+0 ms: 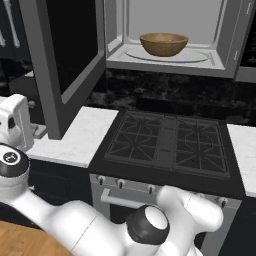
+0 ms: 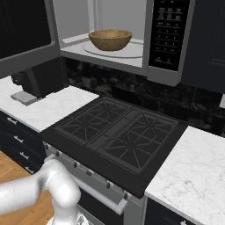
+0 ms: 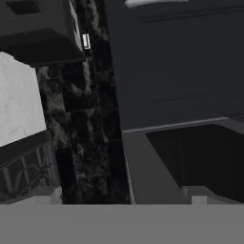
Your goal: Pick the onion from the sink and place it in the bowl. Then pick the bowl and place it in the microwave. Then close the microwave door and press the start button.
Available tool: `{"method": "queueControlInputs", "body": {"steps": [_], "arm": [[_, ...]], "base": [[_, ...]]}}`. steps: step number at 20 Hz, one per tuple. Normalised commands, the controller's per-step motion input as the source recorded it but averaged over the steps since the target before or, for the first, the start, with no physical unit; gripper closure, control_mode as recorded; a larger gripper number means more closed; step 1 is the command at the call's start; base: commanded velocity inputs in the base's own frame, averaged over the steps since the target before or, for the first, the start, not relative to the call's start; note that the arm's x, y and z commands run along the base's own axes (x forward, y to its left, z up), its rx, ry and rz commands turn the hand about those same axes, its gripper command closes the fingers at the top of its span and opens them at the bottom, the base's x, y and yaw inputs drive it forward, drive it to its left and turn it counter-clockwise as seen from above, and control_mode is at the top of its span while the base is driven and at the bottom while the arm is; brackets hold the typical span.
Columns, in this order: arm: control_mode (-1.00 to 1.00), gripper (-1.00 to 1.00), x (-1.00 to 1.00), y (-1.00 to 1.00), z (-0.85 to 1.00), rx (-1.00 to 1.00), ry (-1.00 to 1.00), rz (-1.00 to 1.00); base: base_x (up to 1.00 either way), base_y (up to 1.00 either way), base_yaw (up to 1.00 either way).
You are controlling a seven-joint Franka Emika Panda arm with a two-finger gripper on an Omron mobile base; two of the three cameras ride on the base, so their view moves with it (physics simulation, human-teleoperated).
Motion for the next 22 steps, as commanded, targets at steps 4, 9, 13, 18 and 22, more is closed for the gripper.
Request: {"method": "queueControlInputs", "body": {"steps": [4,9,13,18,22], "arm": [[-1.00,-1.00,0.00,-0.90,0.25,0.09,-0.07,0.00],[-1.00,-1.00,0.00,-0.96,0.38,0.13,-0.14,0.02],[-1.00,-1.00,-0.28,-0.73,0.48,0.11,-0.23,0.01],[-1.00,-1.00,-0.73,-0.79,0.80,0.18,-0.22,0.05],[-1.00,-1.00,-0.05,-0.94,0.34,0.20,-0.05,0.03]], "base": [[0.00,0.00,0.00],[0.00,0.00,0.00],[0.00,0.00,0.00],[0.00,0.00,0.00],[0.00,0.00,0.00]]}}
